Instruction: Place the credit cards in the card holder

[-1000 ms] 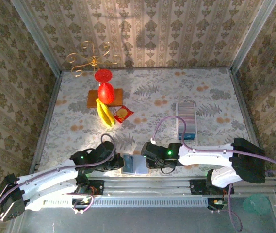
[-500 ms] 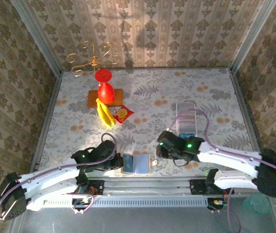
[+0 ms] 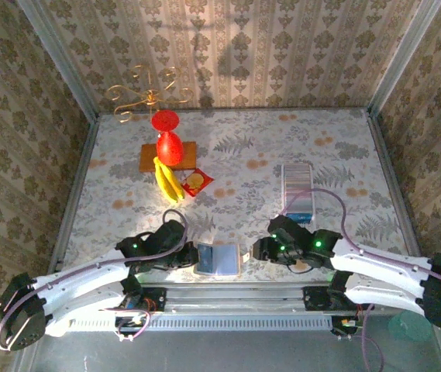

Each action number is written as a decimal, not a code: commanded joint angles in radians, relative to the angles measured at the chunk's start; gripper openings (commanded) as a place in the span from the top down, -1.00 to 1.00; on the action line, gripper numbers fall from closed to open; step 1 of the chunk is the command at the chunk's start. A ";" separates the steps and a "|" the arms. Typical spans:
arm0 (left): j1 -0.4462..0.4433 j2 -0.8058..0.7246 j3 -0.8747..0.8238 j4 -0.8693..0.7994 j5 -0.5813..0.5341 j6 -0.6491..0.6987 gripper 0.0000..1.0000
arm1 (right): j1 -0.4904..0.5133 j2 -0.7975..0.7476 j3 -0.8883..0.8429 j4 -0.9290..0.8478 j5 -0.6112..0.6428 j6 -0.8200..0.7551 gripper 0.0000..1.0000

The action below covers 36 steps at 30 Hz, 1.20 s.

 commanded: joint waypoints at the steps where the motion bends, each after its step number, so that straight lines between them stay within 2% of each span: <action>1: 0.005 0.010 0.028 -0.008 -0.010 0.017 0.84 | 0.009 0.055 0.036 0.111 -0.053 -0.006 -0.08; 7: 0.006 0.025 0.037 -0.007 -0.007 0.021 0.84 | 0.009 0.171 0.070 0.165 -0.077 -0.011 0.22; 13: 0.006 0.031 0.043 -0.011 -0.008 0.023 0.84 | 0.009 0.204 0.071 0.168 -0.074 -0.012 0.55; 21: 0.007 0.040 0.048 -0.008 -0.007 0.022 0.85 | 0.009 0.189 0.053 0.142 -0.069 -0.010 0.69; 31: 0.006 0.049 0.052 -0.005 -0.010 0.024 0.85 | 0.009 0.192 0.058 0.110 -0.091 -0.033 0.66; 36: 0.007 0.049 0.054 -0.006 -0.014 0.023 0.85 | 0.009 0.189 0.052 0.117 -0.099 -0.035 0.89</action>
